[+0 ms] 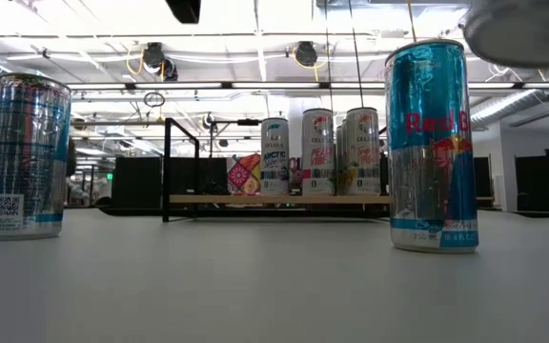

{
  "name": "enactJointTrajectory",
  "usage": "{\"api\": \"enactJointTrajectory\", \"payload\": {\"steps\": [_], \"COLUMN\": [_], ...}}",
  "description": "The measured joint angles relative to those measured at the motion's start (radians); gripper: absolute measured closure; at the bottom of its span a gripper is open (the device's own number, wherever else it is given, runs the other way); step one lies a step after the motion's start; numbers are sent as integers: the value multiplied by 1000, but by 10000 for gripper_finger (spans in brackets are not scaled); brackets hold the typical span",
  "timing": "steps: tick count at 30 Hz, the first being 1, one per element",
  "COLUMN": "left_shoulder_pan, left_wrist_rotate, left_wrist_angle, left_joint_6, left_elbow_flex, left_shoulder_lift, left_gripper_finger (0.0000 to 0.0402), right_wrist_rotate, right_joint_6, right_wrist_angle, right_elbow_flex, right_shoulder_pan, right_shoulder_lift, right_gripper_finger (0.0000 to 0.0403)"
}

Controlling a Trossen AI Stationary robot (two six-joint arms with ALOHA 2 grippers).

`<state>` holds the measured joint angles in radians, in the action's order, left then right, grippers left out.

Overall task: Place canned beverage on shelf
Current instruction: Put the white blue soda can on the shelf aligned with the white blue soda cans

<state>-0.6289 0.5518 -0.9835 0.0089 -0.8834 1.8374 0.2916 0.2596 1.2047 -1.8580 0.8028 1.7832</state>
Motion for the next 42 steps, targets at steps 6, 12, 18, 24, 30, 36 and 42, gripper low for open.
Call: {"api": "enactJointTrajectory", "payload": {"steps": [6, 12, 18, 24, 30, 36, 42], "left_shoulder_pan": [1, 0, -12, -14, -12, 2, 30], "left_wrist_rotate": [0, -1, -23, -25, -14, -81, -139], "left_wrist_angle": [88, 168, 189, 203, 237, 247, 272], "left_joint_6": [2, -1, 23, 23, -3, -45, -81], "left_elbow_flex": [-48, -72, -74, -74, -74, -74, -74], "left_shoulder_lift": [0, 0, 0, 0, 0, 0, 0], "left_gripper_finger": [152, 141, 140, 140, 140, 140, 140], "right_wrist_rotate": [1, 0, 0, 0, -1, -1, -5], "right_joint_6": [-137, -314, -509, -684, -823, -903, -947], "right_wrist_angle": [-51, -88, -97, -124, -171, -198, -220], "right_elbow_flex": [0, 0, 0, 0, 0, 0, 0], "right_shoulder_pan": [-21, -51, -71, -84, -95, -110, -123], "right_shoulder_lift": [0, 0, 0, 0, 0, 0, 0], "right_gripper_finger": [196, 196, 195, 195, 195, 195, 195]}}
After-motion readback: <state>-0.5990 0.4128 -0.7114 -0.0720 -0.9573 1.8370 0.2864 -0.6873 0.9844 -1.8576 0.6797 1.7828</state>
